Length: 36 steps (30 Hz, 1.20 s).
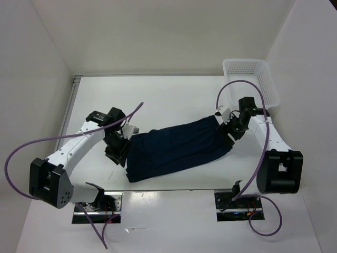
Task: Fold and stack the shorts
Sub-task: Fold the shorts
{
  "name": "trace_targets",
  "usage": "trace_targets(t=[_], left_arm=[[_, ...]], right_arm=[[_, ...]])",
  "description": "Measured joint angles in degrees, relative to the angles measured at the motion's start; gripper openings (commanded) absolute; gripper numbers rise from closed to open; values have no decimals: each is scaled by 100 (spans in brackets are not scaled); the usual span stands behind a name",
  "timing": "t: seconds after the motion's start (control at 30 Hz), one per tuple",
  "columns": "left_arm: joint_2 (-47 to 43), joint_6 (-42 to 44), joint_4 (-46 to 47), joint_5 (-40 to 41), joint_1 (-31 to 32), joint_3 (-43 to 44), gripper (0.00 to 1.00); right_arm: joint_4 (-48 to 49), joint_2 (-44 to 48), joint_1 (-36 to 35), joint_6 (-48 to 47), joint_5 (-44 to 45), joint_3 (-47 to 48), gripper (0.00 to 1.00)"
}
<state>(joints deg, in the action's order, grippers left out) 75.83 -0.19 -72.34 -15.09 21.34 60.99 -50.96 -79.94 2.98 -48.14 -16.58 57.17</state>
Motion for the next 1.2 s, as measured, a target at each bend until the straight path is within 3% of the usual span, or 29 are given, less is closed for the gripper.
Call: trace_targets(t=[0.13, 0.3, 0.47, 0.63, 0.8, 0.83, 0.97, 1.03, 1.2], left_arm=[[389, -4, 782, 428, -426, 129, 47], [1641, -4, 2048, 839, -621, 960, 49], [2643, -4, 2927, 804, -643, 1381, 55], [3147, -4, 3248, 595, -586, 1388, 54], [3364, -7, 3303, 354, -553, 1294, 36], [3373, -7, 3289, 308, -551, 1259, 26], [3429, 9, 3270, 107, -555, 1222, 2], [3453, -11, 3265, 4, -621, 1224, 0], [3650, -20, 3182, 74, -931, 1532, 0]], right_arm=[[2, -2, 4, -7, -291, 212, 85], [223, -404, -9, 157, -417, 243, 90], [516, -970, -70, 227, -304, 59, 90], [846, -1340, -111, 549, -247, 63, 86], [1104, -1620, -133, 942, -251, 144, 67], [1167, -1661, -133, 1016, -254, 155, 59], [1296, -1733, -162, 1196, -245, 192, 34], [1303, -1733, -179, 1255, -229, 221, 23], [1268, -1725, -188, 1180, -221, 243, 9]])
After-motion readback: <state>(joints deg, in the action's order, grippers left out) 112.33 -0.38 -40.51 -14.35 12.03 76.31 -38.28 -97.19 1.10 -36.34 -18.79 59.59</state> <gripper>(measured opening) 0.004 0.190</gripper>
